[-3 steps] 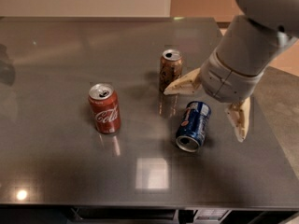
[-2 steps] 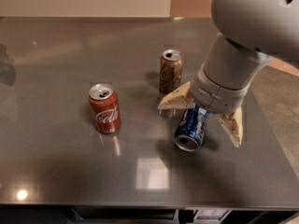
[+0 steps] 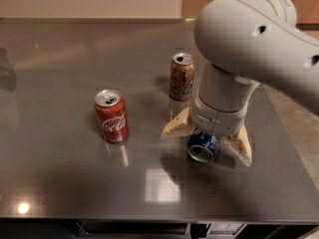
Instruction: Place pepsi can upright
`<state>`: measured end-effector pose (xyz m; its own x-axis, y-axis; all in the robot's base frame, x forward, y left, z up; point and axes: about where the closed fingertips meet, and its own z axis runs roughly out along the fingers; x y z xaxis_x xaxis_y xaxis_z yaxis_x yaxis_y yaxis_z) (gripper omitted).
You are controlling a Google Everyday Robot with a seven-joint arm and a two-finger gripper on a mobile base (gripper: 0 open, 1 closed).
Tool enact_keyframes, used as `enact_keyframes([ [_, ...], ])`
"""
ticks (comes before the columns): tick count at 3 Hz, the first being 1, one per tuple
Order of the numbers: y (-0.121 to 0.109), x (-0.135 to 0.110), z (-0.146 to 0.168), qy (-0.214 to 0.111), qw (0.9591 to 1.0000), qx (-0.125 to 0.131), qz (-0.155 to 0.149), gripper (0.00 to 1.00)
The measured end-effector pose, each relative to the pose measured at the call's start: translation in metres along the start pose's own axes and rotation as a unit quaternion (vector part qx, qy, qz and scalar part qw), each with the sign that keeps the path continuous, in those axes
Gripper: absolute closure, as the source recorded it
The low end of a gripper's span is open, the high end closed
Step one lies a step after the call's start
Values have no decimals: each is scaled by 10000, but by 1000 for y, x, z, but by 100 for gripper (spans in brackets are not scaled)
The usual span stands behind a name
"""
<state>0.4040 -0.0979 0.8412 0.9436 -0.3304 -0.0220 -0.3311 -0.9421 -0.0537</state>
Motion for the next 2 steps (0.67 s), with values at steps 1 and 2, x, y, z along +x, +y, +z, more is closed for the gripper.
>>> enact_keyframes([
  [1,1,2,5,-5,9999,-110,-22,17],
  [2,2,9,6,0,9998,-167,67,40],
])
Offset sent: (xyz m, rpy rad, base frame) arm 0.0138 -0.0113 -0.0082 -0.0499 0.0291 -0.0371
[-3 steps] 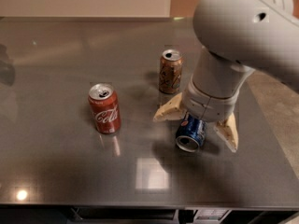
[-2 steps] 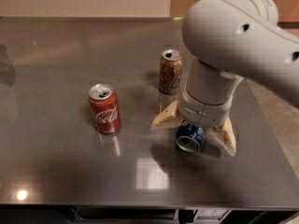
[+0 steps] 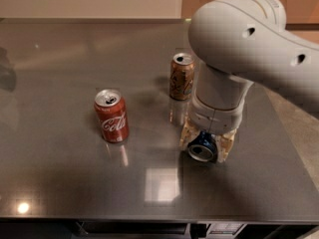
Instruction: Place pepsi can upright
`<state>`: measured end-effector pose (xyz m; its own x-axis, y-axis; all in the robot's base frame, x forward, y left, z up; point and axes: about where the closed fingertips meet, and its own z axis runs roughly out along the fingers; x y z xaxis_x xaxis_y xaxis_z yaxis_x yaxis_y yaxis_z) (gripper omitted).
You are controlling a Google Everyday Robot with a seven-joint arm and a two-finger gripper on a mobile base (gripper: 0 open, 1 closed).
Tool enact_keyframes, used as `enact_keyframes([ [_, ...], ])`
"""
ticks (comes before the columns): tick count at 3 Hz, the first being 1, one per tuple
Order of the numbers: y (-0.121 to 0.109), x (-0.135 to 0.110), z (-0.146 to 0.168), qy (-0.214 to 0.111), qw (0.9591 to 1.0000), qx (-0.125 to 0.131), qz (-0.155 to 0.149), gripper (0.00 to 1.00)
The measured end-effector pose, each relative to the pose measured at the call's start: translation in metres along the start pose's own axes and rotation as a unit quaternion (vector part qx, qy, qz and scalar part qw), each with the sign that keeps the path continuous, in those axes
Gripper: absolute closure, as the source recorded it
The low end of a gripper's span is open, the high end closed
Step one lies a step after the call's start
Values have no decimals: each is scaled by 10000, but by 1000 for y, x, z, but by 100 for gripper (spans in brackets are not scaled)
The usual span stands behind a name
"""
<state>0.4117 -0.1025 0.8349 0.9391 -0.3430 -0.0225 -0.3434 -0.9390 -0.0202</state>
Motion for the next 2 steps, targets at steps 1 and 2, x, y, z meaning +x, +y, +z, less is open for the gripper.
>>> enact_keyframes([
  [1,0,9,-2,31,9997,8,230,63],
  [2,0,15,-19,-84,9963,229,822,87],
])
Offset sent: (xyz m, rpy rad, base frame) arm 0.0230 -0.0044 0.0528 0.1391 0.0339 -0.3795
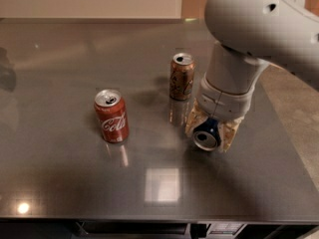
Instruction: Place pepsi can upright
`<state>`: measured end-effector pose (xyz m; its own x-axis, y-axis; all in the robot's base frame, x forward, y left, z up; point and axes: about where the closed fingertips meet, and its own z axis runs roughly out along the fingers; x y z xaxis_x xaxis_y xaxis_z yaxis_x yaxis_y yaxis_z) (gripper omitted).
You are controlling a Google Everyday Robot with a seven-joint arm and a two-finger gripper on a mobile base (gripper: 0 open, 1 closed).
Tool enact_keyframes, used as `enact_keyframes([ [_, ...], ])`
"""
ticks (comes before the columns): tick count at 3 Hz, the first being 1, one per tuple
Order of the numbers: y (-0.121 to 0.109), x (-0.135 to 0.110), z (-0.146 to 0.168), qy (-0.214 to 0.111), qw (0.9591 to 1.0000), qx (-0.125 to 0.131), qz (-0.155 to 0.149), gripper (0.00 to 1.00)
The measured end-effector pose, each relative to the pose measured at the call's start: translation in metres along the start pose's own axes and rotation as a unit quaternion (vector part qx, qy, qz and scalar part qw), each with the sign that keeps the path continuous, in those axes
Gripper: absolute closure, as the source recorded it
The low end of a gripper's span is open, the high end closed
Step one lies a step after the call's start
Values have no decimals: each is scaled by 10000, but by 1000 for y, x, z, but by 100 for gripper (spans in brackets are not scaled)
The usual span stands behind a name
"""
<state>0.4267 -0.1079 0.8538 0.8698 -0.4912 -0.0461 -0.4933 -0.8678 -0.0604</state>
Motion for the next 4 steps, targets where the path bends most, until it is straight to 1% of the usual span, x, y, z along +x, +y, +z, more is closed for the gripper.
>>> enact_keyframes([
  [1,3,5,-32,-450,9915,526,1099,100],
  [2,11,12,-65,-1208,9586,1146,2310,100],
  [3,14,16,-87,-2110,9111,1591,3164,100],
  [4,12,13,-100,-3054,8511,1945,3803,100],
])
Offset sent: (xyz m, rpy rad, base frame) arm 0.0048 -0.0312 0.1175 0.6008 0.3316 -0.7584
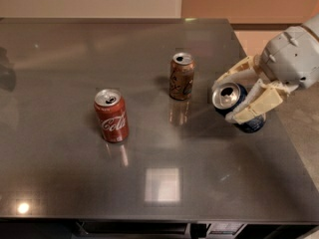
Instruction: Place pepsi can upright
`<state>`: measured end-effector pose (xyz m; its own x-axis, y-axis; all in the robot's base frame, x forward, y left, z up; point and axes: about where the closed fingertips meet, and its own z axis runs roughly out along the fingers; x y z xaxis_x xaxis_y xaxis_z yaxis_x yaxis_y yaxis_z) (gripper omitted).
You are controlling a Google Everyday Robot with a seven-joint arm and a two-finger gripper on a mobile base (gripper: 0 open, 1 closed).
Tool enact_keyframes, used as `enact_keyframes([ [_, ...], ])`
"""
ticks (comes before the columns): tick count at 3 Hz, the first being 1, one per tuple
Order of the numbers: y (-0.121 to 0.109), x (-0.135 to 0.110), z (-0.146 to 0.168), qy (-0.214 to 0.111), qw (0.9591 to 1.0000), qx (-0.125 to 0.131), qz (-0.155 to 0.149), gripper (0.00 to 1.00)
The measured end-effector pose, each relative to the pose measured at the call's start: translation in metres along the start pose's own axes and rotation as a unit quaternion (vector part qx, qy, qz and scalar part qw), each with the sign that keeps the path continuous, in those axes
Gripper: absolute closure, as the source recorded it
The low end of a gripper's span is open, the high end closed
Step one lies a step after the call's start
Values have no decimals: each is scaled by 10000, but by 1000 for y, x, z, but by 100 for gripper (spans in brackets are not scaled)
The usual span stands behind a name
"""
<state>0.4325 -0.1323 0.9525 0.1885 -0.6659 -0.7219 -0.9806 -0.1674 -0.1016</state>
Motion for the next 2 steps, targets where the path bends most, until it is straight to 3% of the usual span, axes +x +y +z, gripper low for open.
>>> enact_keyframes([
  [1,7,-16,-2,-968,9939,210,488,100],
  [2,19,-17,4,-1785,9798,365,820,100],
])
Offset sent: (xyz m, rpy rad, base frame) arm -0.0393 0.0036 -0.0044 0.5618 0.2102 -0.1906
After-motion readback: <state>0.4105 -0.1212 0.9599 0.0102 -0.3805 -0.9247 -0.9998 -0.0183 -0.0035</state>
